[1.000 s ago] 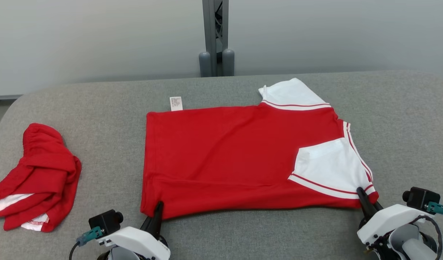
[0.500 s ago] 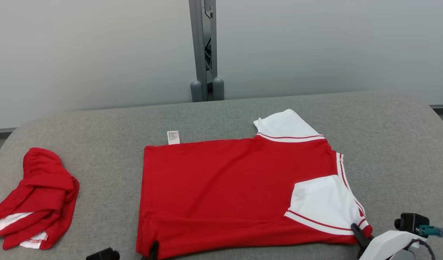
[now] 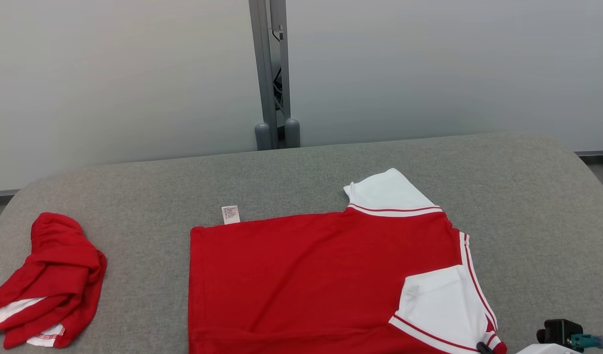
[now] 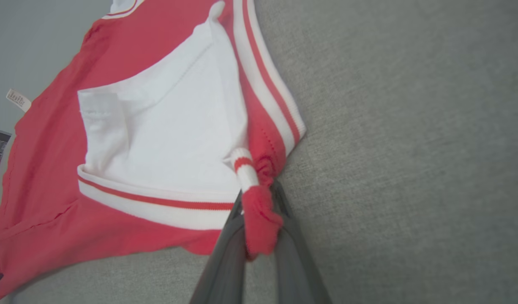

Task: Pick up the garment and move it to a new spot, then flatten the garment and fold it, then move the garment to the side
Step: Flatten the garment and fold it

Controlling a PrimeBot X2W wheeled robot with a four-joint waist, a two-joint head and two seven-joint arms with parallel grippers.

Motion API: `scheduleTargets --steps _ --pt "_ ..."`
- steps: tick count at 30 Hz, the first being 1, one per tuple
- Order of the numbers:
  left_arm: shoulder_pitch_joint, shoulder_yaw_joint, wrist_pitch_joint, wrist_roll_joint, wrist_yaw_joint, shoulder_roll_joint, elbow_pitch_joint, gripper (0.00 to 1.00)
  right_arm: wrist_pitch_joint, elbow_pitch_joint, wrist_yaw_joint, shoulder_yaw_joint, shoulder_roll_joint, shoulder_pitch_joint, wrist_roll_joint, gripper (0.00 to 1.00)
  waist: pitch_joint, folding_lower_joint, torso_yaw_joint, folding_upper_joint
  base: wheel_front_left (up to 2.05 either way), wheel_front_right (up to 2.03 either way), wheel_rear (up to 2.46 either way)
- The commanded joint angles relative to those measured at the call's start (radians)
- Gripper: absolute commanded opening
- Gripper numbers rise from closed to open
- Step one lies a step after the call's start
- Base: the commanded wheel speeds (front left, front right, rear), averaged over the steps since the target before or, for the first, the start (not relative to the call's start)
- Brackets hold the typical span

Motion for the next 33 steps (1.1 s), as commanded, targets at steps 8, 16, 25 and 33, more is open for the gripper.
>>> scheduleTargets --steps 8,16,25,33 --pt "0.015 0.01 -0.001 0.012 0.018 0.005 -0.007 0.23 0.028 -0.025 -0.001 -0.038 -0.026 0.036 -0.012 1.0 -0.001 0.0 0.004 -0.0001 0.0 0.0 0.0" --pt "0.053 0.077 0.001 -0.029 0.045 0.016 -0.011 1.0 -0.009 0.0 -0.001 -0.134 -0.046 0.021 -0.027 1.0 -0.008 0.0 -0.002 -0.0001 0.0 0.0 0.0" --pt "0.045 0.276 -0.001 0.253 0.128 0.067 -0.272 1.0 -0.216 -0.009 0.0 -0.219 -0.099 -0.062 -0.177 1.0 -0.013 0.0 0.015 -0.0001 0.0 0.0 0.0" --pt "-0.013 0.406 -0.001 0.601 0.128 0.004 -0.535 1.0 -0.273 -0.297 0.0 -0.356 -0.067 -0.081 -0.46 1.0 0.003 0.0 0.006 -0.0001 0.0 0.0 0.0"
